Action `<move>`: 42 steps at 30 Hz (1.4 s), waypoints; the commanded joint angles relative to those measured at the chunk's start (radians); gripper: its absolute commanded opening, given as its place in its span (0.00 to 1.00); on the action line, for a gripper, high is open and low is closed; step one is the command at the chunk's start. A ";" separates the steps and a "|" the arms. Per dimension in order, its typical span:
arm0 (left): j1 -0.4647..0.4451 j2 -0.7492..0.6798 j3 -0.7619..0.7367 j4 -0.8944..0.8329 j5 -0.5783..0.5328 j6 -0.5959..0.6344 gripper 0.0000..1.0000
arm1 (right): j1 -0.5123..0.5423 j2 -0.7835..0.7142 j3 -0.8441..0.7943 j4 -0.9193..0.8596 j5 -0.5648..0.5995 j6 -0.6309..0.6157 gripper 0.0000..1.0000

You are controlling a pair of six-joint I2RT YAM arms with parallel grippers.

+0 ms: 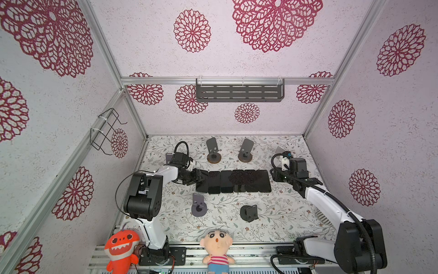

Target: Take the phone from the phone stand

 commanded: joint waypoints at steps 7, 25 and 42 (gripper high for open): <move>-0.006 0.004 0.025 -0.025 -0.026 0.037 0.74 | -0.006 -0.023 0.002 0.009 0.023 -0.018 0.49; -0.006 -0.269 -0.025 -0.040 -0.352 0.038 0.98 | -0.016 -0.079 -0.039 0.034 0.173 -0.023 0.57; 0.083 -0.667 -0.395 0.281 -1.051 0.113 0.97 | -0.022 -0.105 -0.407 0.625 0.498 -0.099 0.99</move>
